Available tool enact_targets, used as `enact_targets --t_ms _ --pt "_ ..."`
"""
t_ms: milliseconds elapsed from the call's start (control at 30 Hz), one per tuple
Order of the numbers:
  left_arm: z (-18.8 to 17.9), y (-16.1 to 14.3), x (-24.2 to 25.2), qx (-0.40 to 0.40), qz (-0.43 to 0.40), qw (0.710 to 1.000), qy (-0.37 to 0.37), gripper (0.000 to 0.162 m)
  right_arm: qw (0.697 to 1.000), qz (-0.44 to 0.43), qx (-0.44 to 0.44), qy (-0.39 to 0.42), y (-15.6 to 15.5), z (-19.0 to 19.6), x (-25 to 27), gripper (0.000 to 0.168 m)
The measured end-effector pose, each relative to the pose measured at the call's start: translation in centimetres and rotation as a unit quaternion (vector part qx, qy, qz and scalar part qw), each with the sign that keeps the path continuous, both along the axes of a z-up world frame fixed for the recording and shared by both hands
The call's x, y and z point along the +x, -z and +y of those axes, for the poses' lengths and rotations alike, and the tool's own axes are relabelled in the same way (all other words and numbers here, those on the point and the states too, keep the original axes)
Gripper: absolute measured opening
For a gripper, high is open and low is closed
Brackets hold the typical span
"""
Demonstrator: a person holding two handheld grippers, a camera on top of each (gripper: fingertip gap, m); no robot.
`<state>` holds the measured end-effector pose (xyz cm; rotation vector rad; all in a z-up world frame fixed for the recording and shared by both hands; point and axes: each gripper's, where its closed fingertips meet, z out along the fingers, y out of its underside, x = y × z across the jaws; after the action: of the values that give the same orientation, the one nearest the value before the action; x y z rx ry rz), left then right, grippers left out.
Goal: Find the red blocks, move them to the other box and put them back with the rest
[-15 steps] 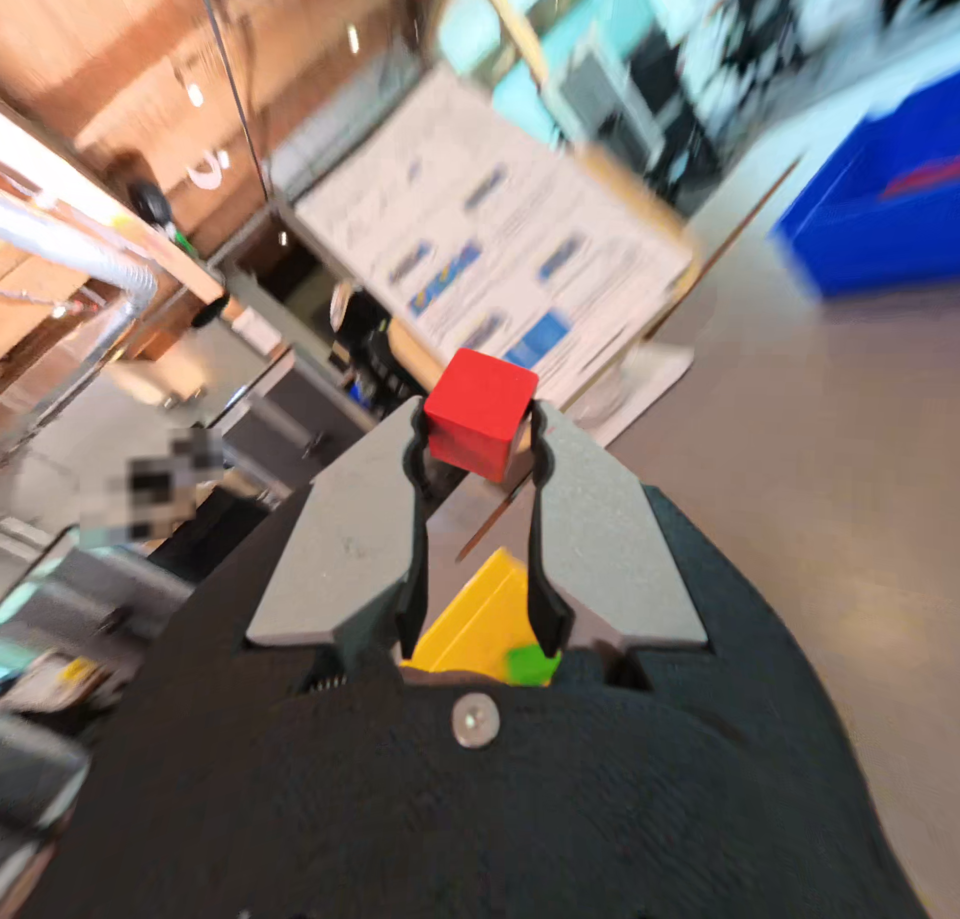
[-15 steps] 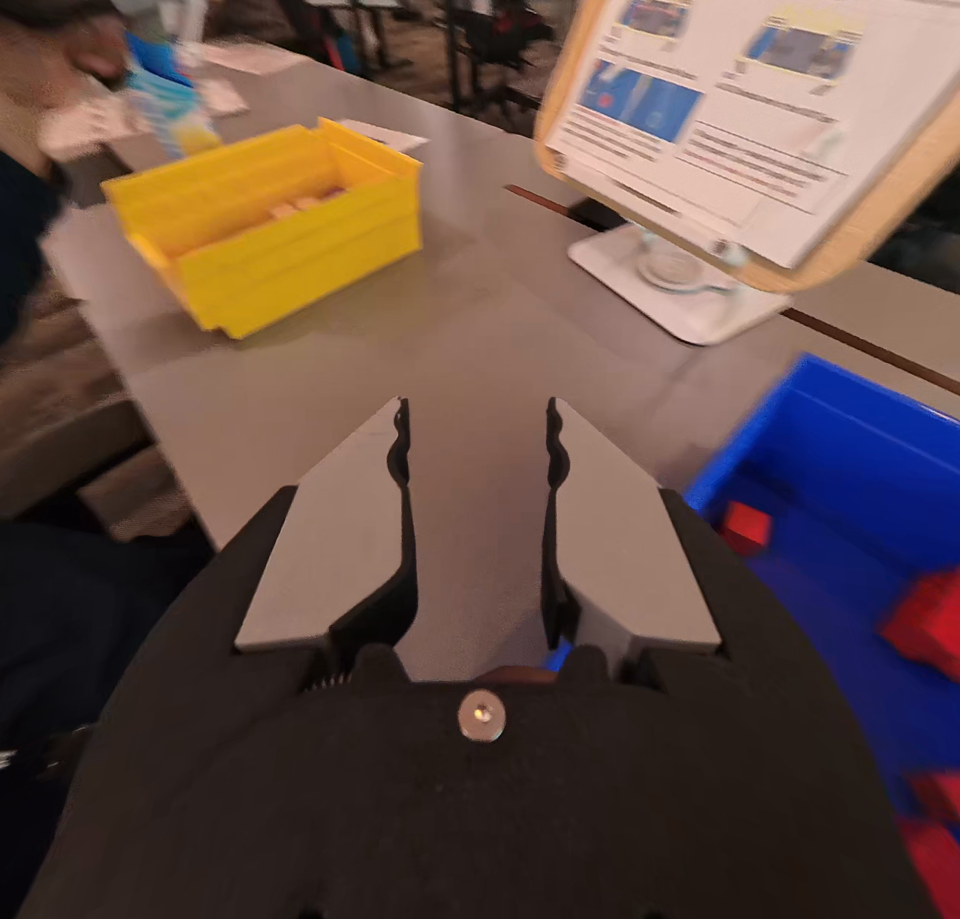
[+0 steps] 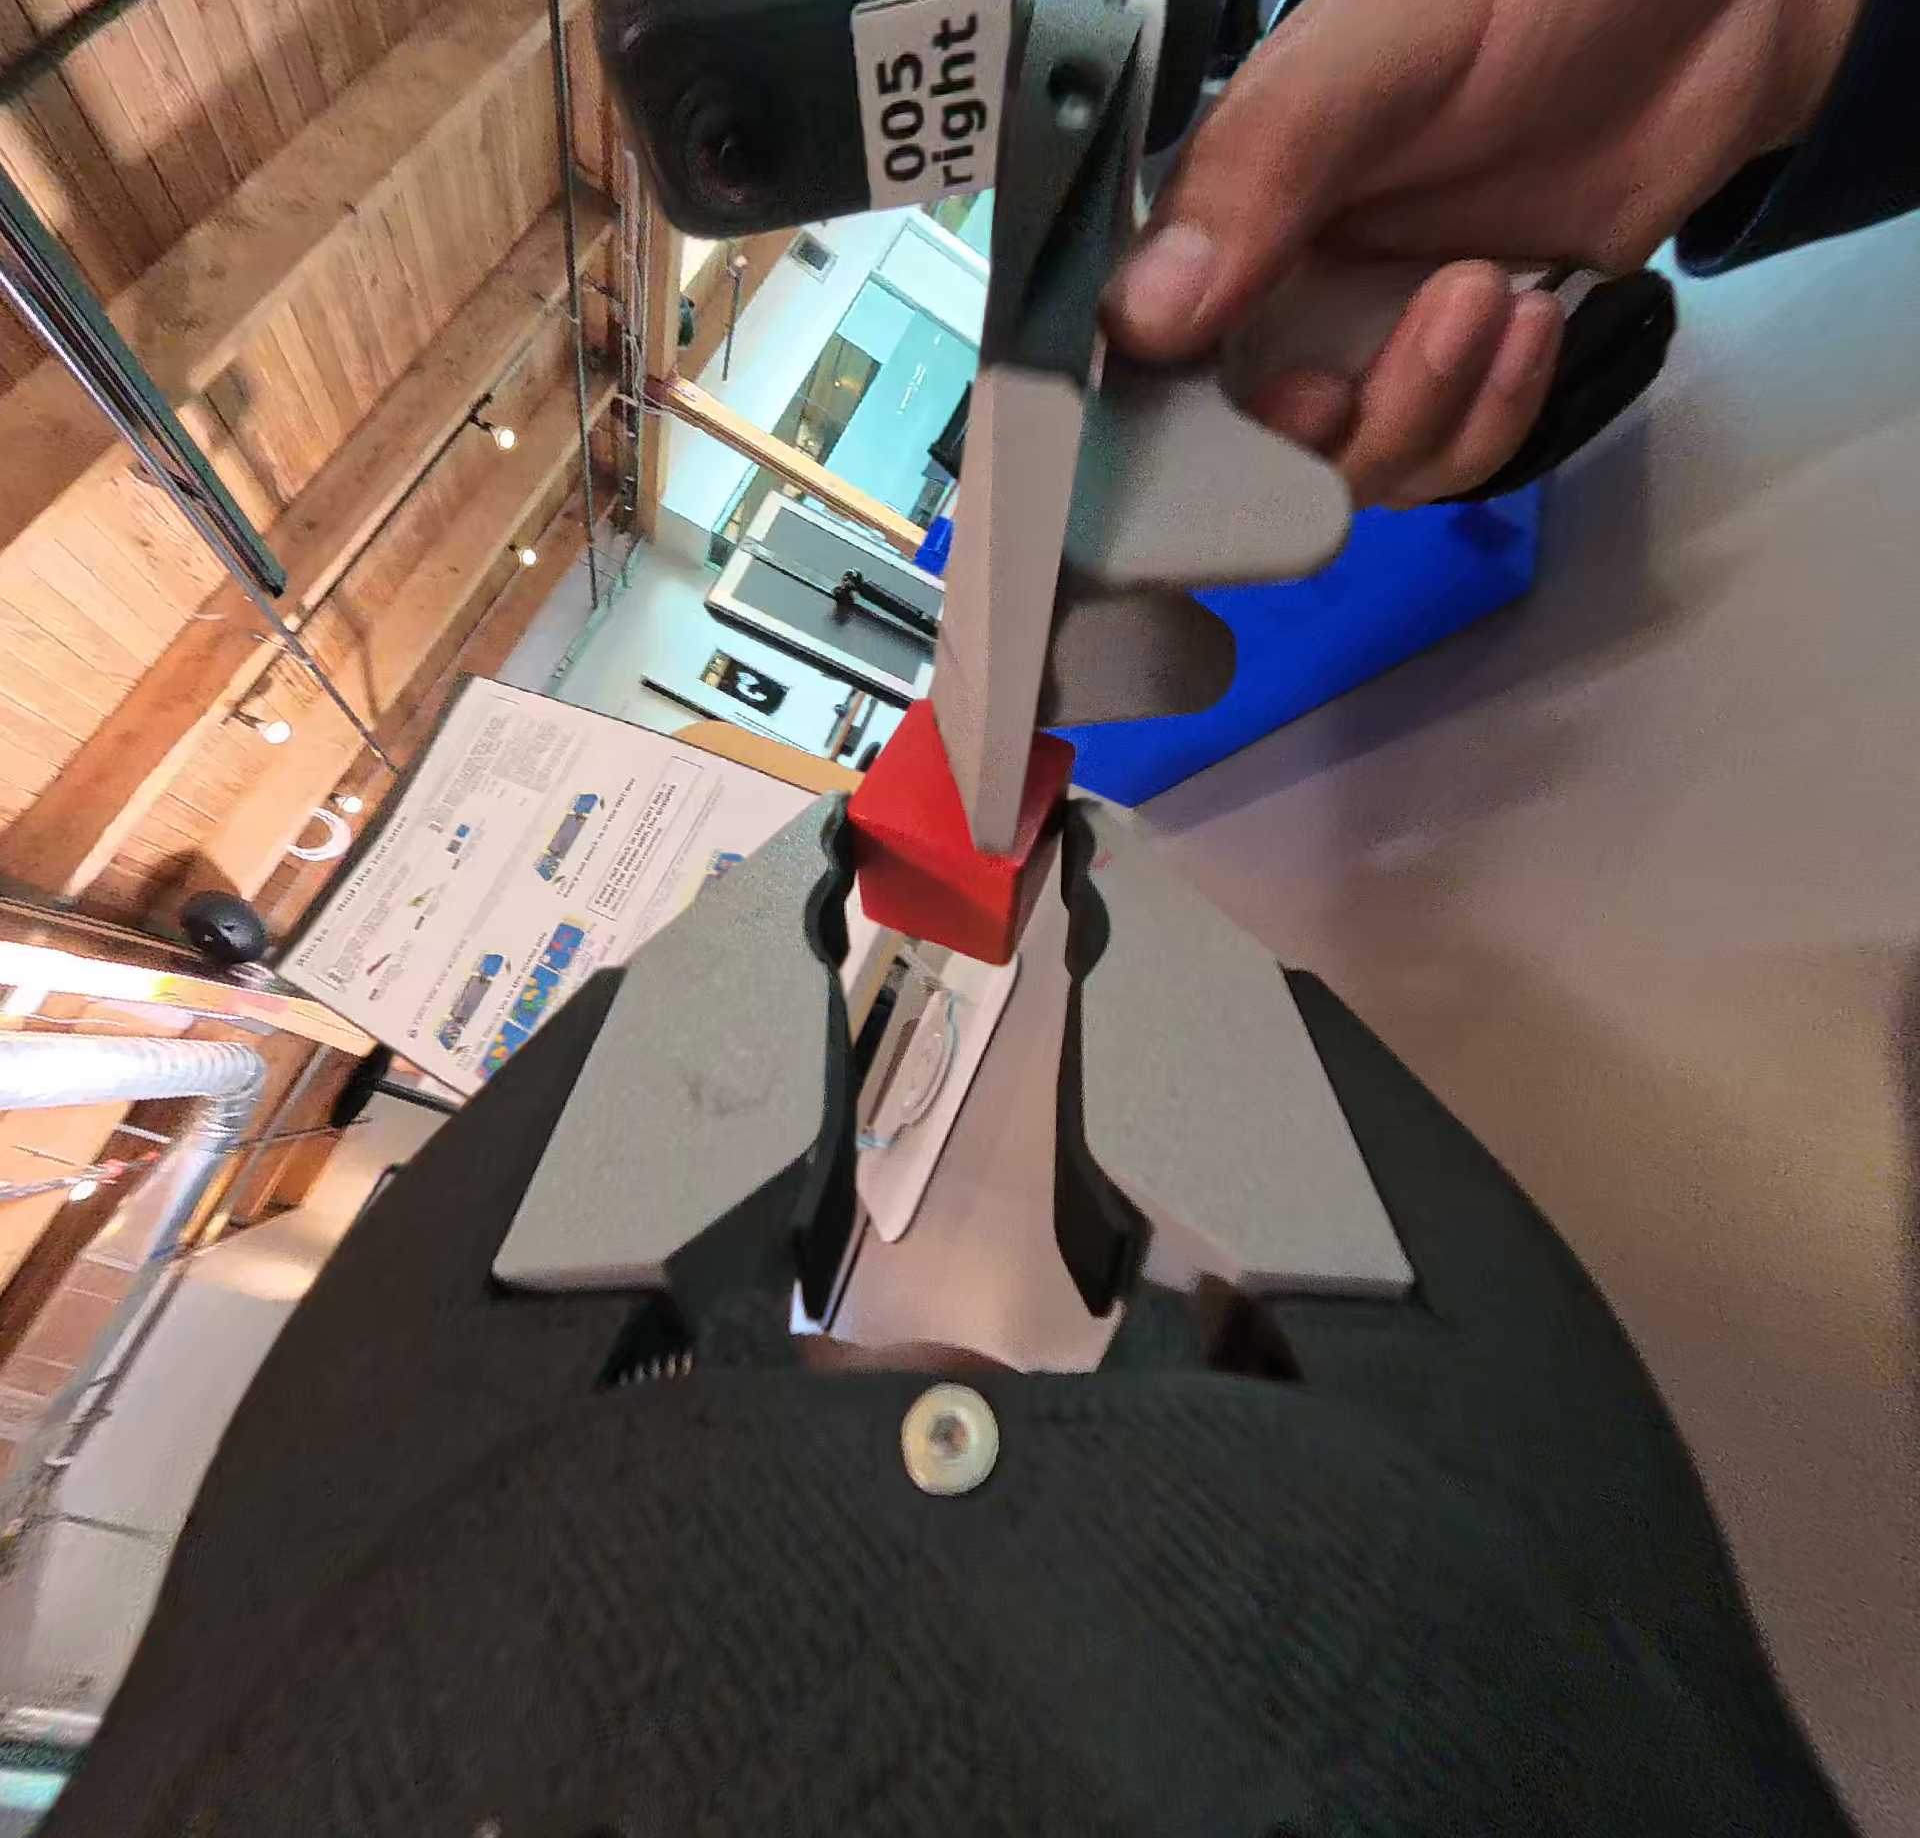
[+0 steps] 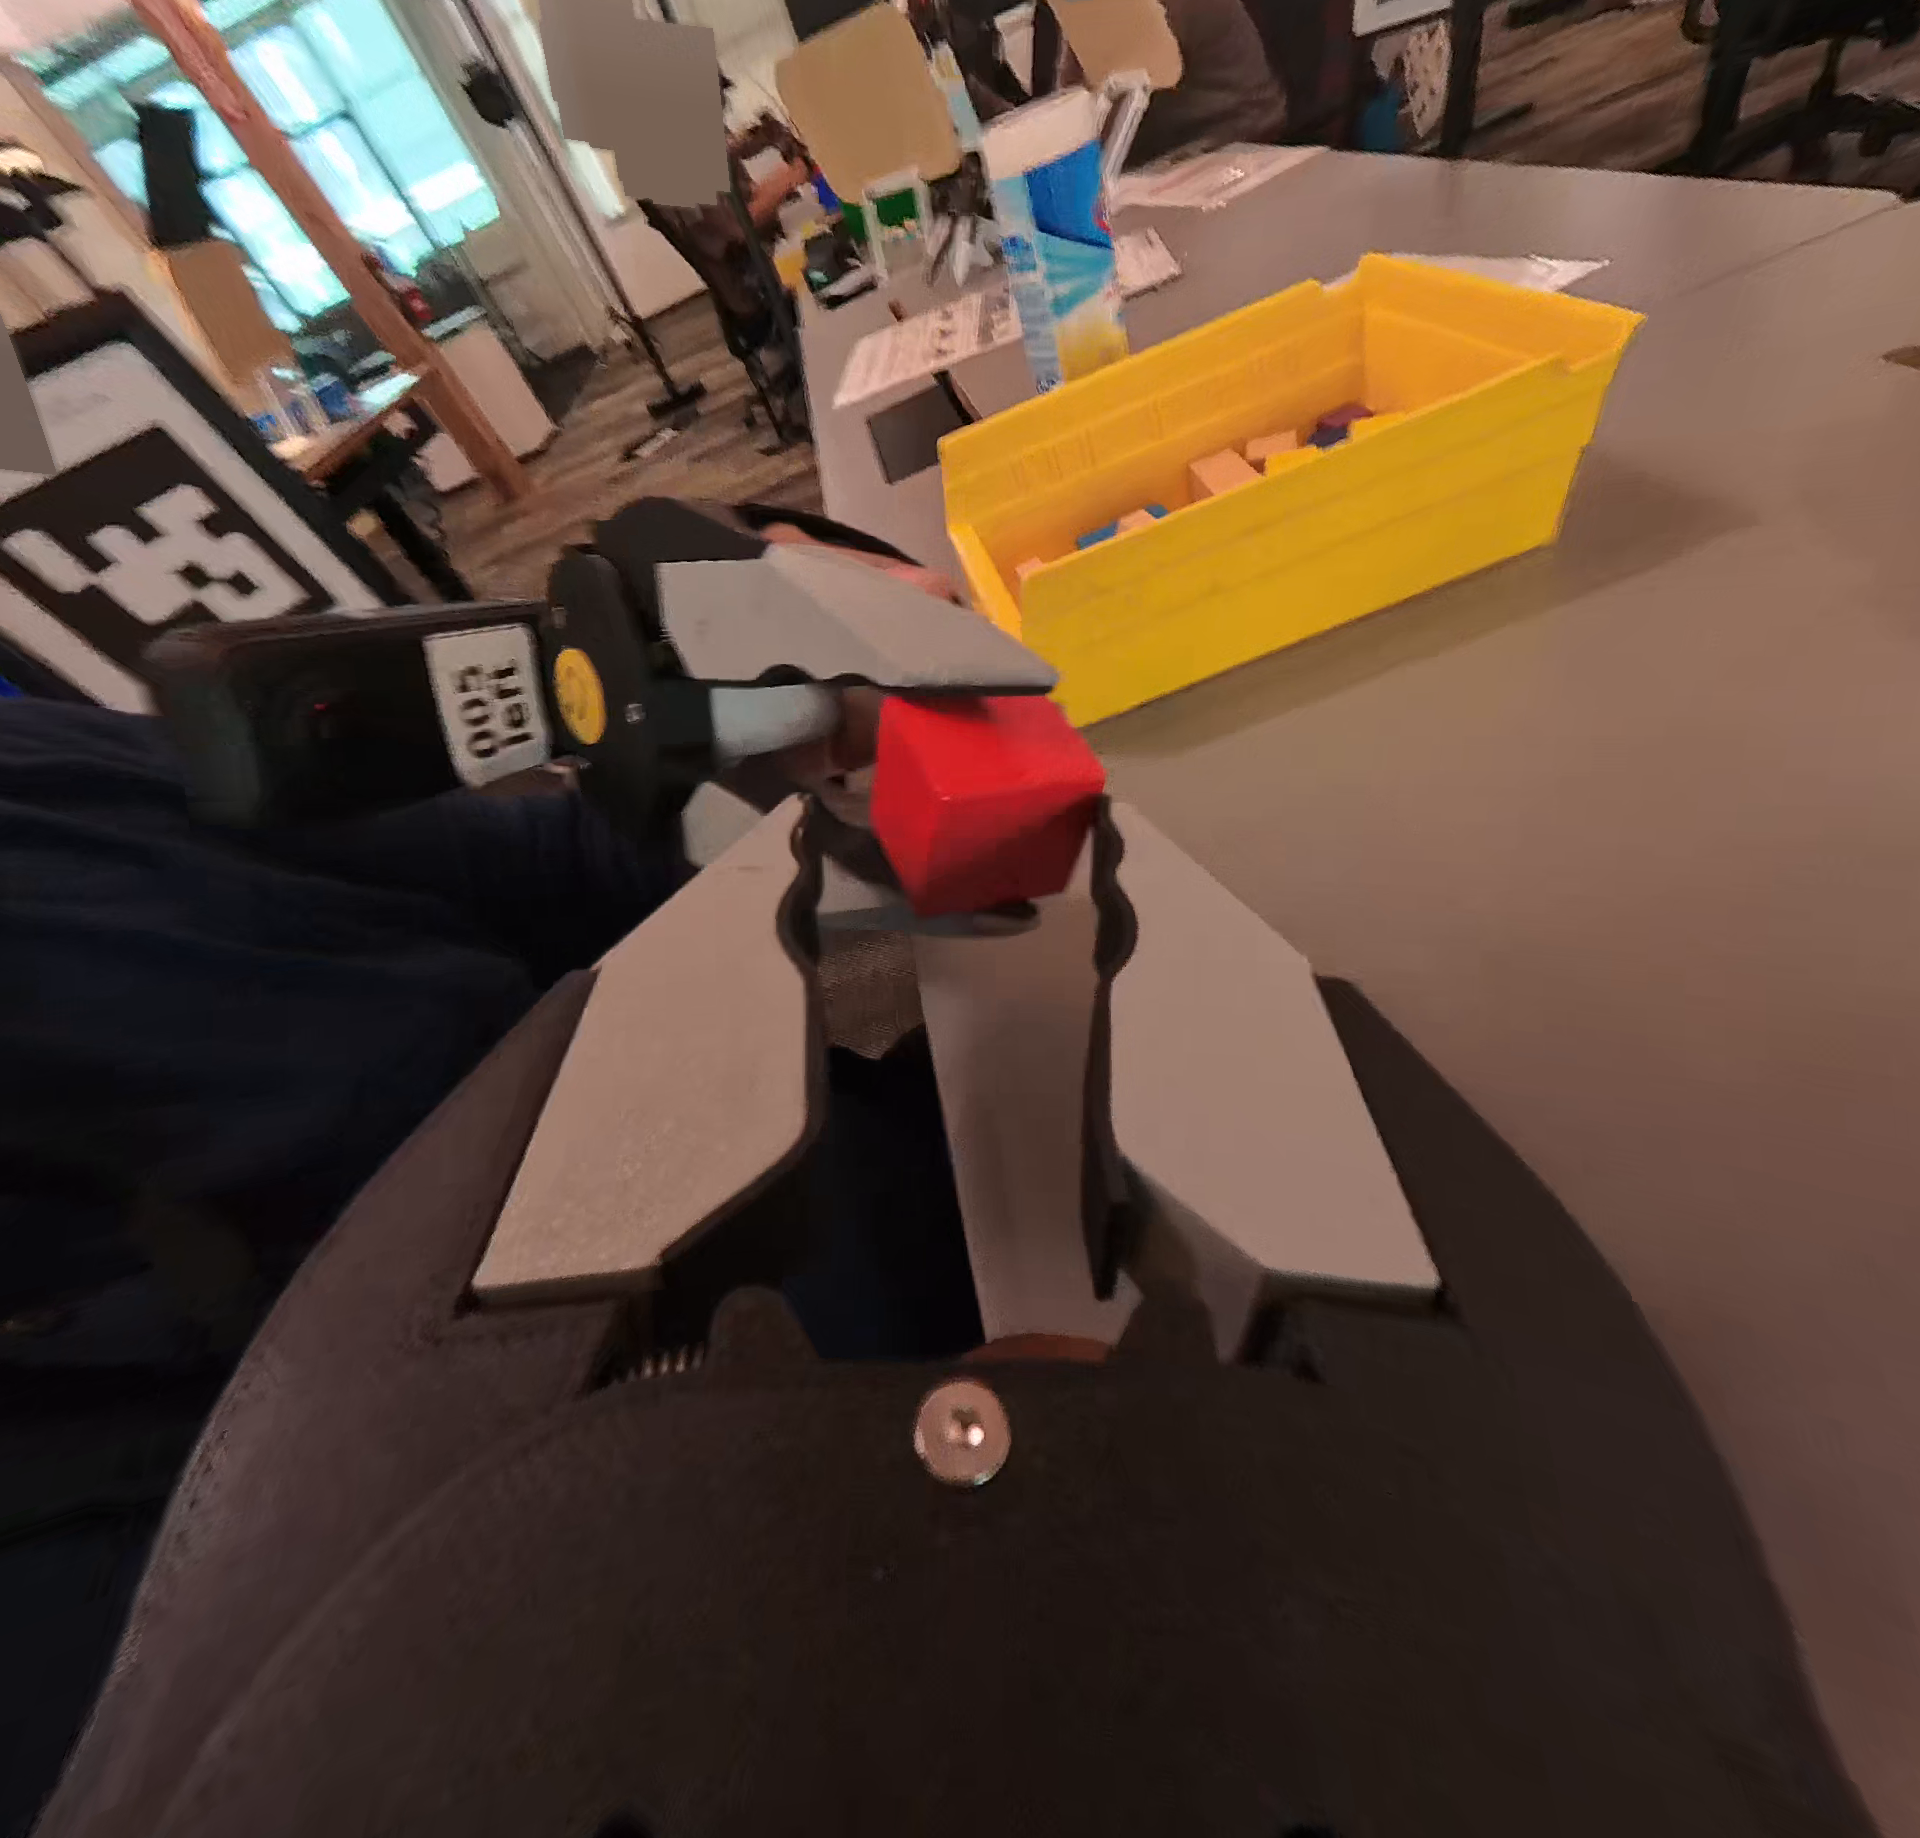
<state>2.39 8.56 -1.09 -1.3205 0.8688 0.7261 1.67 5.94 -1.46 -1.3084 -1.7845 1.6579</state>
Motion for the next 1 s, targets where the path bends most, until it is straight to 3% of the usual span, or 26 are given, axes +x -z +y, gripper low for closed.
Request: enact_targets --t_ms 67,333,467,633,700,833,1000 --pt "0.5 0.6 -0.4 -0.008 0.022 1.0 -0.019 0.038 1.0 -0.009 0.018 0.014 0.8 0.4 -0.6 0.04" --pt "1.6 0.9 -1.6 0.01 0.013 0.999 -0.048 0.037 0.999 -0.016 0.004 0.028 1.6 1.4 -1.6 0.037" --pt "1.8 1.3 -2.4 0.017 0.053 0.993 -0.103 0.037 0.999 -0.023 -0.003 0.045 2.1 1.7 -2.2 0.04" --pt "2.4 1.9 -3.1 0.009 0.026 0.99 -0.135 0.034 0.993 -0.021 0.069 0.088 2.8 3.1 -2.7 0.039" --pt "2.3 1.4 -2.7 0.019 -0.012 0.993 -0.12 0.035 0.994 -0.017 0.061 0.084 2.5 3.0 -2.5 0.039" --pt "1.8 0.2 -1.6 0.015 -0.129 0.991 -0.021 0.032 0.998 -0.015 -0.054 0.015 0.9 2.1 -1.3 0.039" --pt "2.2 1.9 -2.7 0.007 0.016 0.996 -0.091 0.032 0.998 -0.027 0.003 0.048 2.4 2.6 -2.2 0.038"
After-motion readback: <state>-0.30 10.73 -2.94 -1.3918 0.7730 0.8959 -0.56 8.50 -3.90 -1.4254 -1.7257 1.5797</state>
